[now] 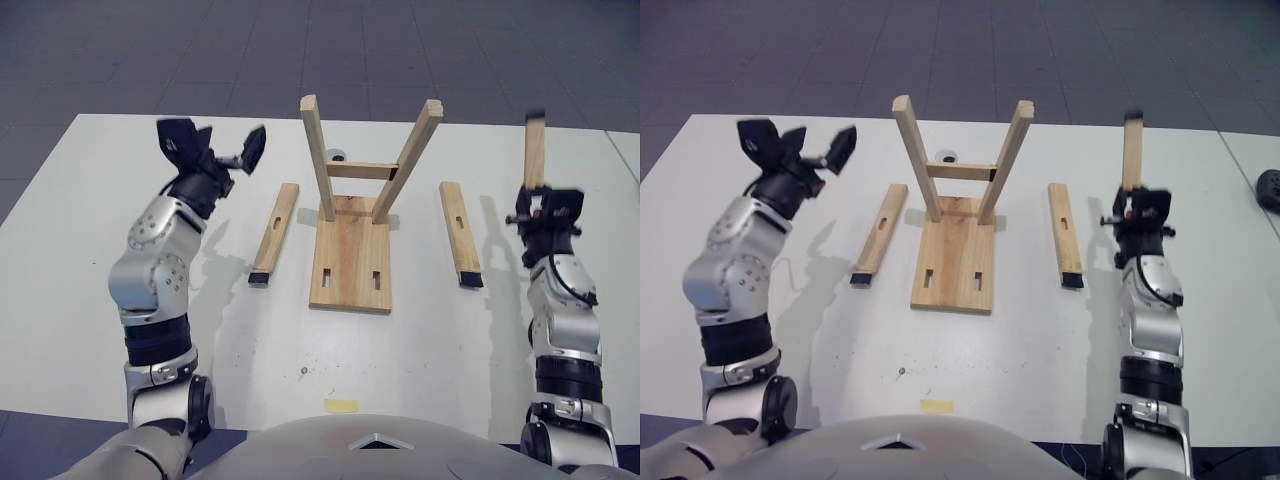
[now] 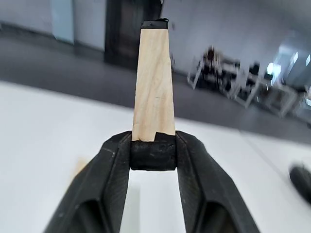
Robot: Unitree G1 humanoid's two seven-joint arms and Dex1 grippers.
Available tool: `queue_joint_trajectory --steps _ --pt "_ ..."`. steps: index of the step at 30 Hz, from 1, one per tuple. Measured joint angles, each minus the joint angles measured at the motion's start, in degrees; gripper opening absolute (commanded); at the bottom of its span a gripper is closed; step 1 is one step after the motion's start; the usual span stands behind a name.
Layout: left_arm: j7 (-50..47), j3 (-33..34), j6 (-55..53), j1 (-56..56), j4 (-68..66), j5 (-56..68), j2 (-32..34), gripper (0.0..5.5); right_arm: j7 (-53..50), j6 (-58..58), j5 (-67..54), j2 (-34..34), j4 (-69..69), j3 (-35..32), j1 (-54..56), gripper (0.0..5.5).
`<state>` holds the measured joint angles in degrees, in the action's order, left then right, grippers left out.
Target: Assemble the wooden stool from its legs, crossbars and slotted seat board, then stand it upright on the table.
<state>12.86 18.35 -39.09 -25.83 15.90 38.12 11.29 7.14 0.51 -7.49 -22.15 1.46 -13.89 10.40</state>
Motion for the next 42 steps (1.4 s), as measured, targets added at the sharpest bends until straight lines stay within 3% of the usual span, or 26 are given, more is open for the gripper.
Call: queue_joint_trajectory --steps 5,9,15,22,42 --pt "-4.22 5.92 -6.63 -8.77 1.90 25.51 -1.66 5.40 4.20 -2.13 -2.55 0.29 14.27 5.27 6.63 1.31" --pt "-7.83 2.78 -9.10 -10.38 4.81 37.63 -3.81 5.40 11.98 2.36 -8.64 1.01 25.83 14.39 9.42 1.31" --pt "-13.45 -0.01 -8.58 -10.35 4.99 46.51 -3.89 5.40 15.16 5.88 -9.59 1.65 29.08 19.90 4.48 1.31" --pt "-14.92 -2.66 -7.83 -10.43 5.00 49.81 -1.20 4.23 16.22 5.84 -5.32 1.75 29.48 23.68 2.62 1.31" --pt "-12.64 -6.91 -4.59 -10.38 5.40 44.19 3.37 0.86 16.21 3.68 -0.46 3.46 28.97 23.96 1.28 1.31"
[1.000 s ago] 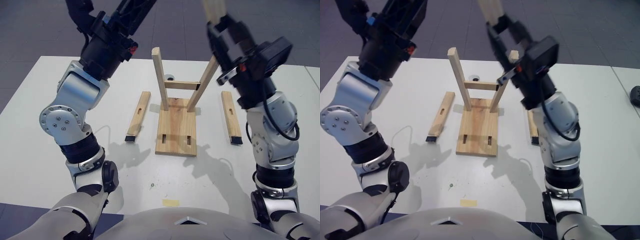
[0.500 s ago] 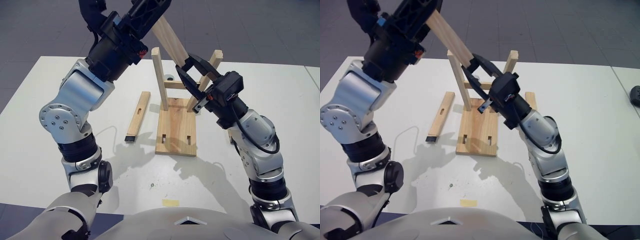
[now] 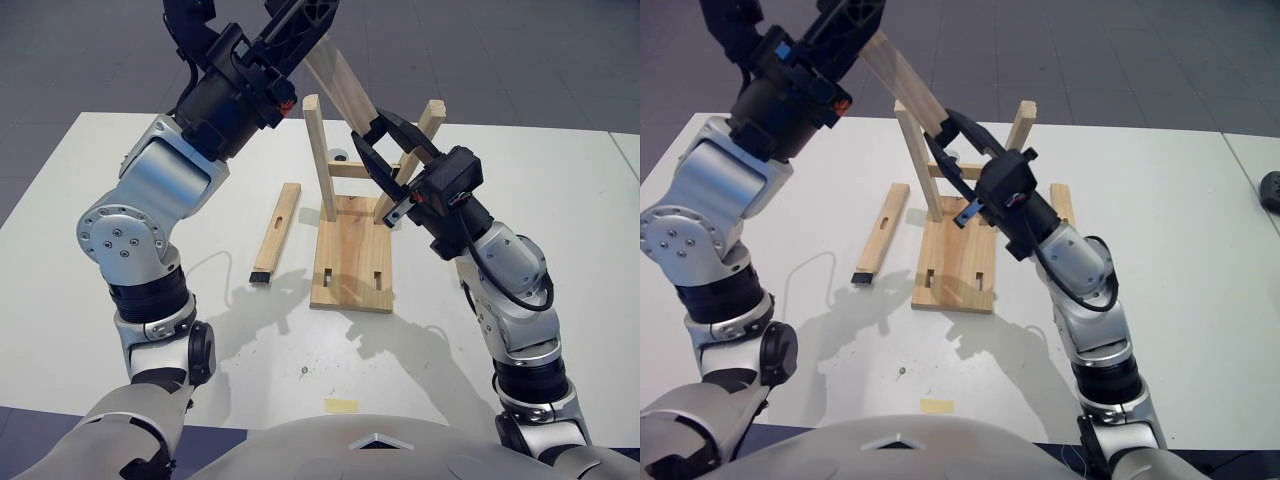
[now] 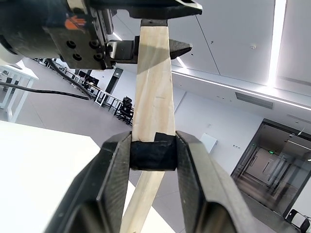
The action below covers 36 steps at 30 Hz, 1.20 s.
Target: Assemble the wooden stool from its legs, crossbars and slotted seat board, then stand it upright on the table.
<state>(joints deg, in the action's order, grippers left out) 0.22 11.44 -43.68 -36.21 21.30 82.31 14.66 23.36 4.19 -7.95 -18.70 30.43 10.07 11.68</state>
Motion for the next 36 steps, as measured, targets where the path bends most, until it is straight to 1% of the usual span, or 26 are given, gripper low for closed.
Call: queue_joint_trajectory --steps 4,7,8,9,11,15,16,18,20,21,22,25,26,28,31,33,36 --pt "1.17 -0.53 0.51 0.37 0.47 -2.56 0.86 0.43 0.62 0.10 -0.77 0.01 0.01 -0.14 -0.24 1.31" --pt "2.04 -0.82 0.87 0.62 0.31 -3.89 1.14 0.43 0.76 0.52 -1.19 0.08 -0.04 -0.14 -0.30 1.31" --pt "2.35 -0.86 1.02 0.69 0.24 -4.09 1.12 0.43 0.76 0.64 -1.29 0.14 -0.03 -0.14 -0.30 1.67" --pt "2.51 -0.87 1.14 0.76 0.22 -4.27 1.10 0.43 0.77 0.92 -1.56 0.30 -0.03 -0.14 -0.30 1.74" --pt "2.53 -0.30 2.52 0.91 -0.34 -6.22 1.16 0.43 0.44 2.36 -2.47 1.16 -0.04 -0.54 -0.30 2.08" --pt "0.51 5.72 7.03 0.86 -4.00 -11.87 4.12 0.43 -1.22 3.37 -2.81 1.72 -0.90 -2.84 -0.81 2.74" --pt "-0.19 7.75 8.14 1.01 -5.62 -14.43 5.74 0.43 -1.60 3.57 -2.79 1.75 -1.46 -3.60 -1.32 2.89" --pt "-1.43 9.54 9.21 2.40 -8.30 -18.39 7.91 0.43 -1.97 3.73 -2.60 1.76 -1.98 -4.10 -2.44 3.25" --pt "-2.38 8.32 9.76 7.10 -12.51 -25.49 8.84 0.43 -2.86 3.68 -2.09 1.81 -2.41 -4.82 -3.60 3.58" --pt "-2.40 7.18 10.12 9.84 -14.26 -28.47 8.29 0.43 -3.25 3.53 -1.63 1.86 -2.59 -4.96 -3.86 3.67" --pt "-2.49 6.35 10.15 12.42 -15.66 -30.22 7.08 0.43 -3.50 3.18 -1.10 1.92 -2.85 -4.99 -4.13 3.92" --pt "-2.49 4.88 10.41 17.48 -18.03 -32.71 2.01 0.43 -3.94 2.53 -0.05 2.20 -3.35 -4.96 -4.52 4.36" --pt "-2.19 4.53 10.64 18.04 -18.30 -32.97 1.02 0.43 -3.96 2.47 0.12 2.25 -3.44 -4.96 -4.57 4.44" --pt "-0.92 3.76 11.87 18.55 -18.59 -33.96 -1.74 0.43 -4.03 2.09 0.43 2.49 -3.71 -4.97 -4.69 4.84" --pt "1.07 3.17 14.07 18.14 -20.68 -36.09 -3.35 0.43 -4.14 1.88 1.02 2.67 -4.05 -4.99 -4.72 5.28" --pt "2.98 2.35 16.41 17.75 -23.53 -38.70 -4.38 0.43 -4.18 1.58 1.13 2.87 -4.24 -4.96 -4.72 5.40" --pt "5.56 1.01 18.92 17.14 -27.60 -42.32 -5.18 0.43 -4.18 1.47 1.39 3.21 -4.52 -4.94 -4.74 5.40"
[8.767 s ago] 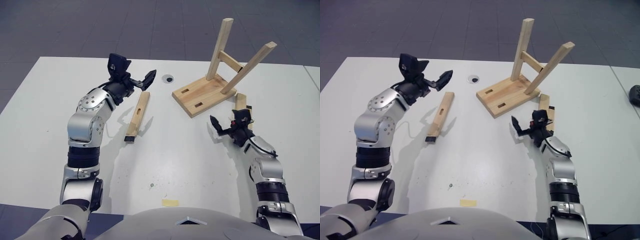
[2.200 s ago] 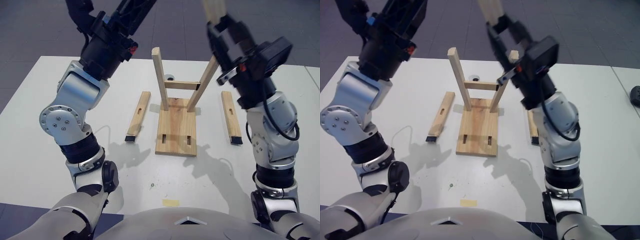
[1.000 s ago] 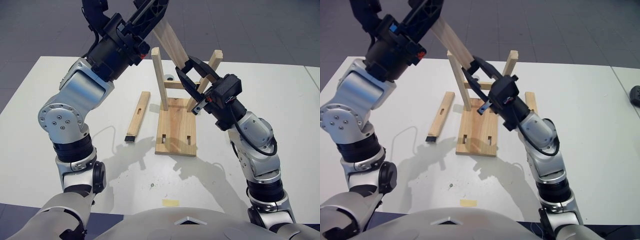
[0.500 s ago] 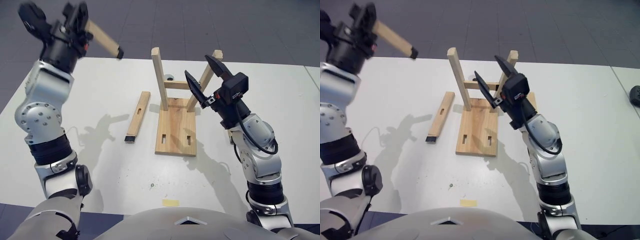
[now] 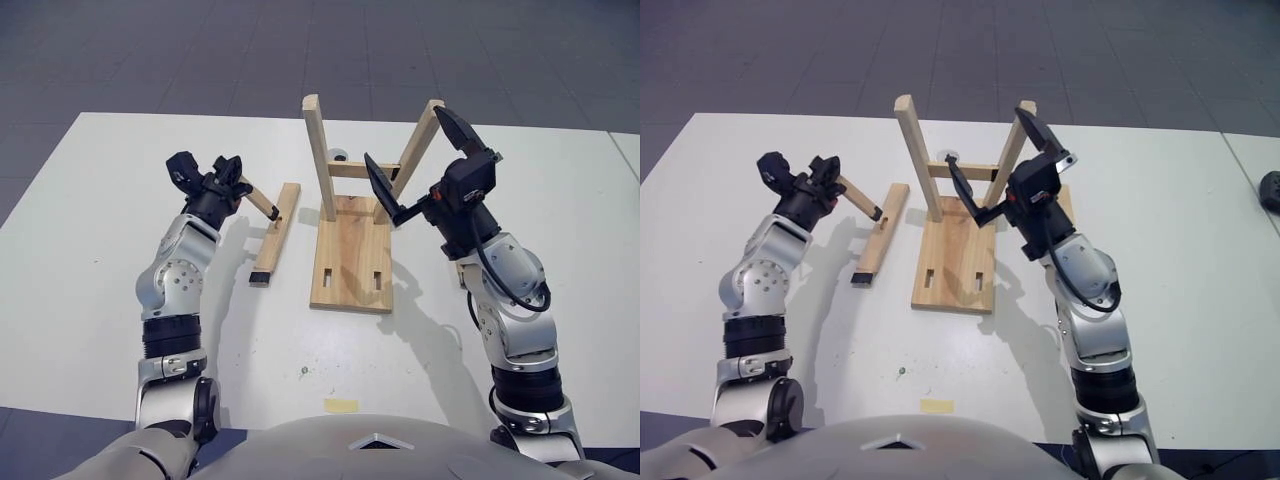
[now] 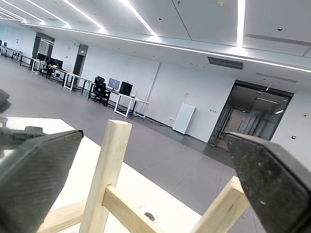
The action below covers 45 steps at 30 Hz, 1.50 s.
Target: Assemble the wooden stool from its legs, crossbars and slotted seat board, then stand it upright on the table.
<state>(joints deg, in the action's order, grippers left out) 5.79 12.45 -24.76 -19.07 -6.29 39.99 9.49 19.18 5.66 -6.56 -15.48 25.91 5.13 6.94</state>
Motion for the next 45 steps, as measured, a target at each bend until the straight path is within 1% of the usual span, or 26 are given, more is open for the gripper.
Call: queue_joint_trajectory --steps 8,17,21,26,31,34,39,45 --pt "3.53 0.42 4.69 -1.51 -6.74 -4.54 -1.57 0.43 0.30 -0.08 0.15 0.06 -0.04 -0.03 0.00 5.40" --pt "5.19 0.59 7.58 -1.67 -8.76 -8.56 -1.67 0.43 0.52 -0.08 0.13 0.05 -0.17 -0.05 0.01 5.40" --pt "7.13 -1.93 10.50 -1.55 -8.94 -12.70 -1.72 0.43 0.54 -0.08 0.14 0.05 -0.16 -0.07 0.01 5.40" --pt "11.04 -6.78 16.29 -0.20 -9.21 -19.68 -1.17 0.43 0.65 -0.09 0.12 0.06 -0.15 -0.07 0.04 5.40" --pt "12.68 -8.02 20.18 2.76 -8.69 -21.90 -0.60 0.43 0.67 -0.09 0.13 0.05 -0.12 -0.12 0.06 5.40" --pt "13.68 -9.57 22.18 6.03 -6.03 -24.10 0.59 0.43 0.68 -0.10 0.13 0.04 -0.12 -0.16 0.10 5.40" --pt "13.54 -9.98 22.94 7.49 -4.70 -24.73 0.56 0.43 0.68 -0.11 0.14 0.04 -0.18 -0.32 0.40 5.40" --pt "13.07 -8.12 21.62 6.21 -5.32 -23.44 -0.12 0.43 0.68 -0.69 0.26 0.04 -1.11 -0.40 1.36 5.40"
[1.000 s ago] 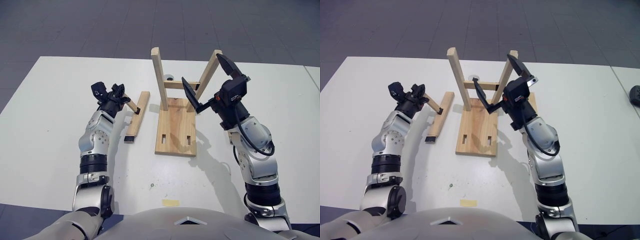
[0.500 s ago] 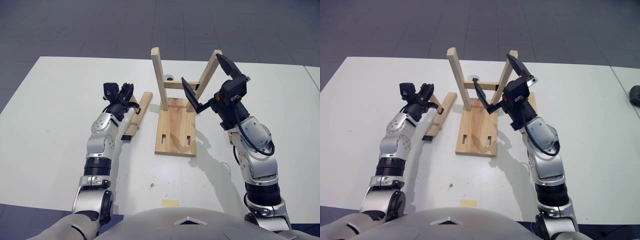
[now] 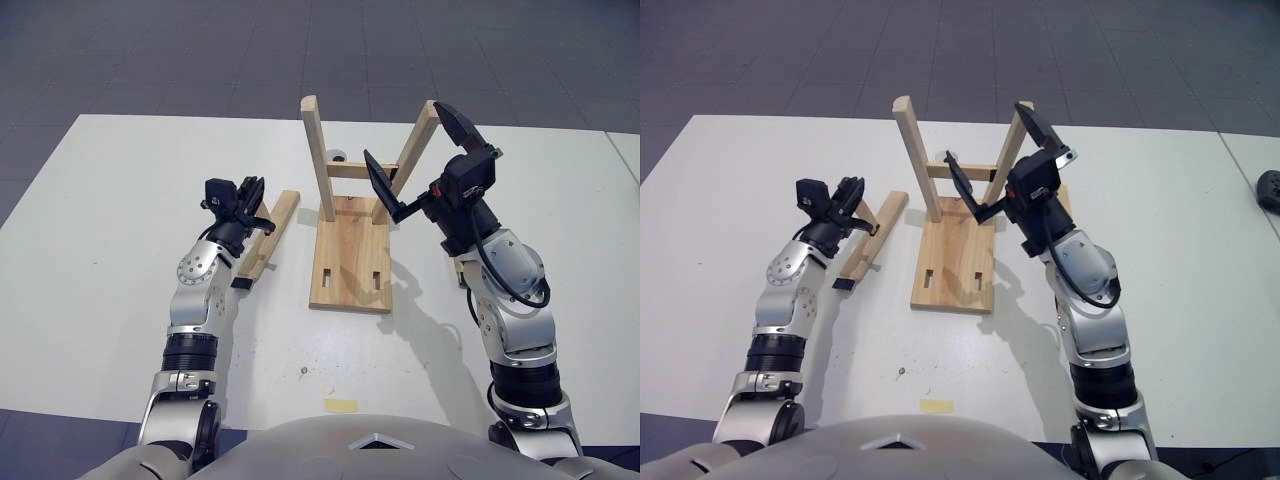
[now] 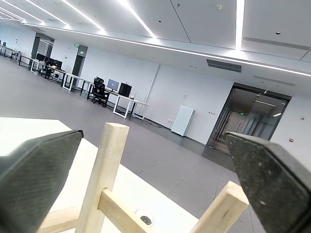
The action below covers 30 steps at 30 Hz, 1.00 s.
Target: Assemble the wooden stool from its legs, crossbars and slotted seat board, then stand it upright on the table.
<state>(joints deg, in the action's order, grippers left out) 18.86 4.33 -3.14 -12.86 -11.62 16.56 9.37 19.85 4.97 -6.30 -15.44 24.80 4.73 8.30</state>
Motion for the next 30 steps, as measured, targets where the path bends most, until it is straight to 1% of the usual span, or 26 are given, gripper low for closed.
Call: queue_joint_trajectory --steps 1,5,6,8,14,15,16,21,30 --pt "-0.06 0.12 -0.16 -0.11 0.22 0.21 -0.01 0.80 0.00 -0.18 0.06 0.00 -0.14 0.00 0.02 5.40" --pt "-0.88 0.95 -4.53 0.53 0.03 0.95 -0.30 1.27 -0.01 -0.46 0.31 0.00 -0.58 0.01 0.15 5.40" --pt "-1.04 1.21 -4.88 0.50 0.08 1.19 -0.34 1.50 -0.01 -0.46 0.35 0.01 -0.72 0.02 0.17 5.40" --pt "-1.40 2.10 -5.92 -0.28 0.74 1.65 -0.23 1.78 -0.01 -0.69 0.38 0.01 -0.86 0.04 0.20 5.40" --pt "-2.48 3.83 -8.81 -5.93 4.67 2.90 0.46 2.87 0.00 -1.06 0.50 0.05 -1.15 0.31 0.29 5.40" --pt "-2.64 4.06 -9.34 -6.77 5.62 3.30 0.47 2.93 0.00 -1.16 0.52 0.06 -1.18 0.32 0.30 5.40" --pt "-2.84 4.24 -9.76 -7.68 6.34 3.48 0.49 3.16 -0.01 -1.25 0.55 0.07 -1.21 0.33 0.32 5.40" --pt "-3.73 4.69 -12.95 -11.86 9.71 5.27 0.47 3.88 -0.07 -1.43 0.61 0.23 -1.30 0.44 0.50 5.40" --pt "-3.13 3.57 -14.51 -16.81 10.15 5.52 0.54 5.39 -0.13 -1.45 0.64 0.55 -1.67 0.45 0.85 5.40"
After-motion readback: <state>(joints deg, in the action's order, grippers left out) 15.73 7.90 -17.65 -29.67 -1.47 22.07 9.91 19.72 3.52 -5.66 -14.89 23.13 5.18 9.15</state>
